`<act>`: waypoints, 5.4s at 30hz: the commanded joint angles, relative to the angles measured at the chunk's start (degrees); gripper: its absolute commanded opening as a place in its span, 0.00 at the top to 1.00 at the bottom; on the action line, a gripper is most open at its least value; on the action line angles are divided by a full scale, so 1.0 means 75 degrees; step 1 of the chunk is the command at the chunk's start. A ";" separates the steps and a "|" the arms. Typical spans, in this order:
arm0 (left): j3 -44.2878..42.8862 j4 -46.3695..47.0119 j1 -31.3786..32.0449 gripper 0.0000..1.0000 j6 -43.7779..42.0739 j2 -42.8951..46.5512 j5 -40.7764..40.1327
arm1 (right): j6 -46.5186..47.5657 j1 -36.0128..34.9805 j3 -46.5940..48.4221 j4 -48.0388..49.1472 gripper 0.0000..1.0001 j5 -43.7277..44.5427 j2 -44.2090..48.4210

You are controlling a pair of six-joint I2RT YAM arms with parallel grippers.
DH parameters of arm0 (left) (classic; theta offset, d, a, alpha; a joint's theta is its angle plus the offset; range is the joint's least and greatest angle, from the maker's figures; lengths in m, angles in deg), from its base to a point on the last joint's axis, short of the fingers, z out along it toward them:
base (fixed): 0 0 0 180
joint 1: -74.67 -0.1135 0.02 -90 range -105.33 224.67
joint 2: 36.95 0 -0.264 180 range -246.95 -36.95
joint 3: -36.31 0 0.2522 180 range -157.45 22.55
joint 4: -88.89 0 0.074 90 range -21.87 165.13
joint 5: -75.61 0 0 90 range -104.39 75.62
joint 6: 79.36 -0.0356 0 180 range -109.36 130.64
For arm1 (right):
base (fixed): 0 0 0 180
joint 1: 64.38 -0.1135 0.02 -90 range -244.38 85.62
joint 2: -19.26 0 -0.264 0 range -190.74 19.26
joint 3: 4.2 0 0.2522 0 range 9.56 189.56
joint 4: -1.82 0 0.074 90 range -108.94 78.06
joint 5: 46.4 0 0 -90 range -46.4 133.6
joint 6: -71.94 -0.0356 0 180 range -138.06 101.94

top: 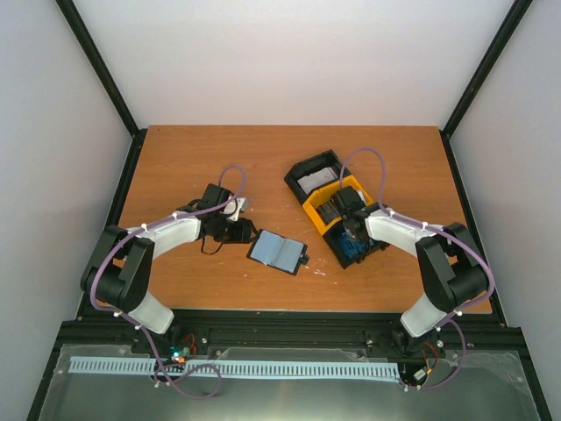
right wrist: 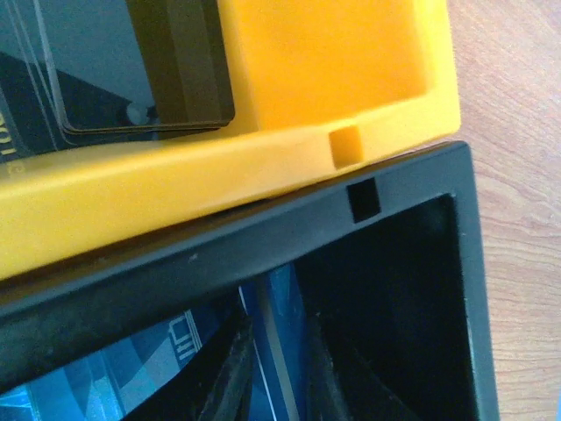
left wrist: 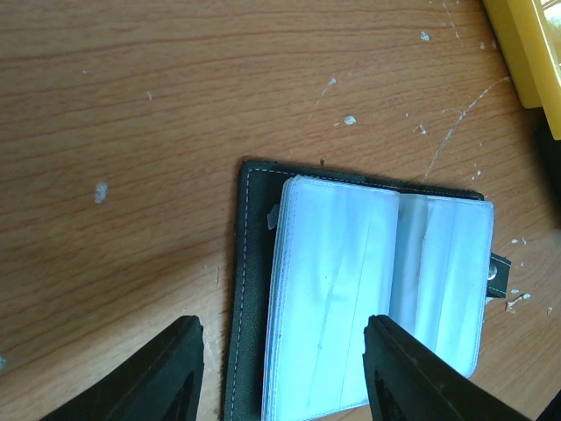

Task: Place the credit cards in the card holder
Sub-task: Pick up the credit card from the storage box, then insert the credit card into the card holder.

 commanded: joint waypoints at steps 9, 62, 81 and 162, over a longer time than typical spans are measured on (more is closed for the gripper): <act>-0.0149 0.0111 -0.0039 0.49 0.0094 -0.0060 -0.0019 | 0.0475 0.0100 -0.0299 0.0245 0.84 0.0754 -0.0047; 0.0408 0.0621 -0.0039 0.31 0.1343 0.0392 0.0852 | -0.5074 0.0032 -0.1329 0.3337 0.97 -0.8481 0.3027; 0.0981 0.1195 -0.0016 0.76 0.1639 -0.0378 0.0898 | -0.7344 -0.1796 -0.1741 0.5217 0.97 -0.6463 0.0666; 0.1396 0.1048 0.0535 0.80 0.2003 0.0921 0.0628 | -0.5936 -0.2080 -0.0974 0.3879 0.70 -0.6845 0.0015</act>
